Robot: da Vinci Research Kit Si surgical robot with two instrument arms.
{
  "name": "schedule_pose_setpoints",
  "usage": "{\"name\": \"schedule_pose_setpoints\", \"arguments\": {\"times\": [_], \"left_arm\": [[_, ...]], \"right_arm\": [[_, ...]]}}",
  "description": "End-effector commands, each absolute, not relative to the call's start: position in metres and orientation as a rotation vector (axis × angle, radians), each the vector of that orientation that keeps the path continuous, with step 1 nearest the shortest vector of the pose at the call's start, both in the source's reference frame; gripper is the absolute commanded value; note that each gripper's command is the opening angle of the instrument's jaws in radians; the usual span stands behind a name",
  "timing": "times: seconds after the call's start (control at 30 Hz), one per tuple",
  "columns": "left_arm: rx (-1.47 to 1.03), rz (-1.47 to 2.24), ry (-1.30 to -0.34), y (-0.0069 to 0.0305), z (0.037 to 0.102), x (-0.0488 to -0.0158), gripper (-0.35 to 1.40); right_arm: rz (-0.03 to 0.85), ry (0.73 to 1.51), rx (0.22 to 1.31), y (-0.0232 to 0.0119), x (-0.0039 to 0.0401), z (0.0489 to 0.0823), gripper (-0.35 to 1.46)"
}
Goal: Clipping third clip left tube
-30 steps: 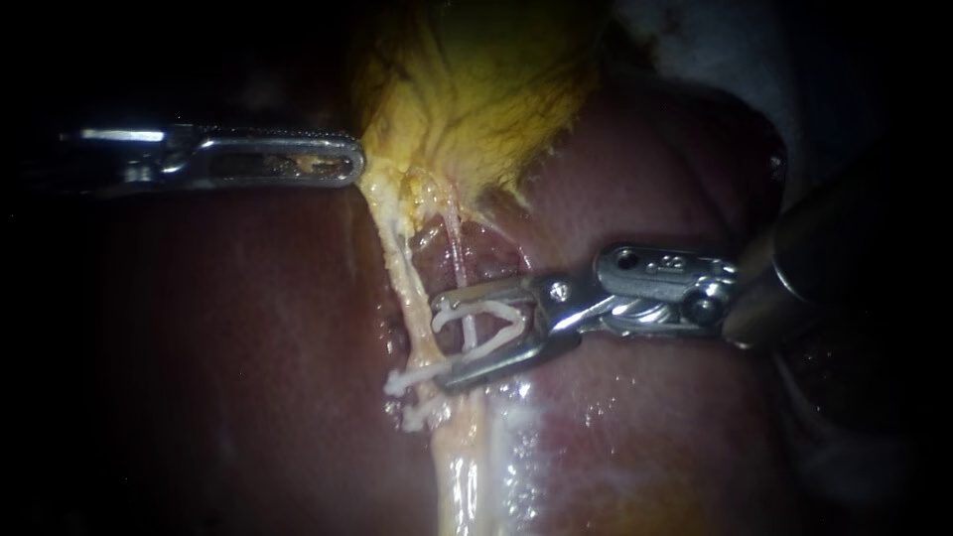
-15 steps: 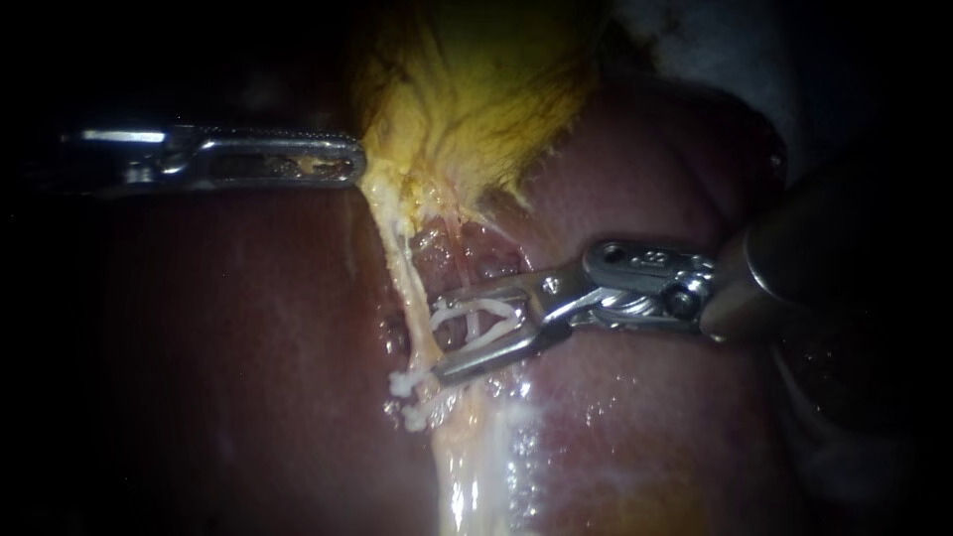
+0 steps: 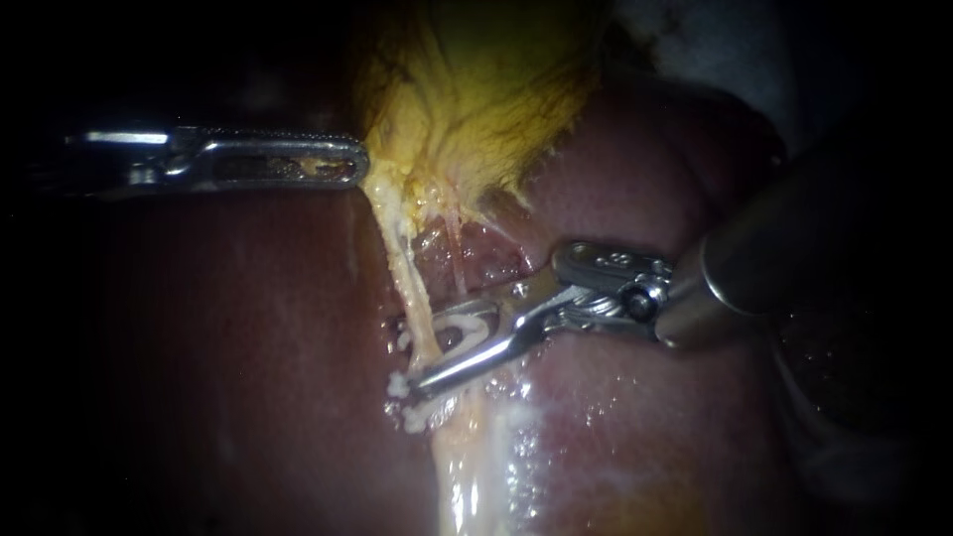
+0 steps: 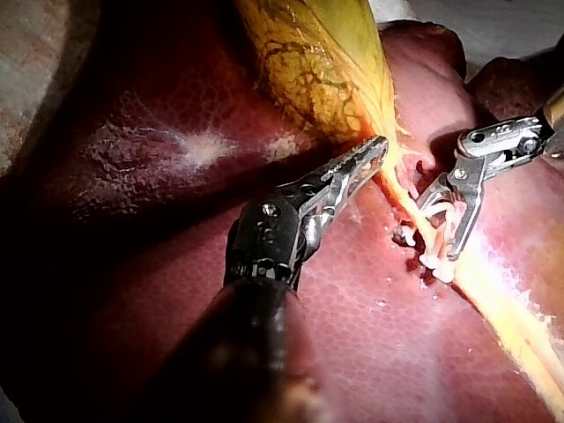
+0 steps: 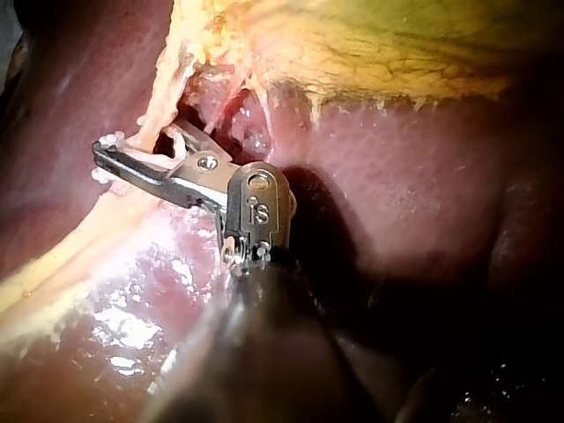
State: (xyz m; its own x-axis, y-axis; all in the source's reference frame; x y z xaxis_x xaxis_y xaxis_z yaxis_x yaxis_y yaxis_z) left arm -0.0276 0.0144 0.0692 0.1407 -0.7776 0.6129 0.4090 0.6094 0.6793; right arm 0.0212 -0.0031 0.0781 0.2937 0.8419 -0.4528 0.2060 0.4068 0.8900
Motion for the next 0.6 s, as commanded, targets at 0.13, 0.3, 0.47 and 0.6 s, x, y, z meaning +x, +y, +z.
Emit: {"name": "schedule_pose_setpoints", "arguments": {"times": [0.13, 0.3, 0.47, 0.6], "left_arm": [[0.393, -0.889, -1.134, 0.0144, 0.0692, -0.0276, -0.35], [0.392, -0.889, -1.134, 0.0144, 0.0693, -0.0276, -0.35], [0.392, -0.889, -1.134, 0.0144, 0.0693, -0.0276, -0.35], [0.392, -0.889, -1.134, 0.0144, 0.0693, -0.0276, -0.35]], "right_arm": [[0.631, 1.285, 1.134, -0.0034, 0.0219, 0.0778, 0.53], [0.645, 1.317, 1.172, -0.0035, 0.0225, 0.0774, 0.53], [0.666, 1.350, 1.195, -0.0030, 0.0232, 0.0773, 0.53], [0.692, 1.358, 1.199, -0.0024, 0.0238, 0.0772, 0.53]]}}
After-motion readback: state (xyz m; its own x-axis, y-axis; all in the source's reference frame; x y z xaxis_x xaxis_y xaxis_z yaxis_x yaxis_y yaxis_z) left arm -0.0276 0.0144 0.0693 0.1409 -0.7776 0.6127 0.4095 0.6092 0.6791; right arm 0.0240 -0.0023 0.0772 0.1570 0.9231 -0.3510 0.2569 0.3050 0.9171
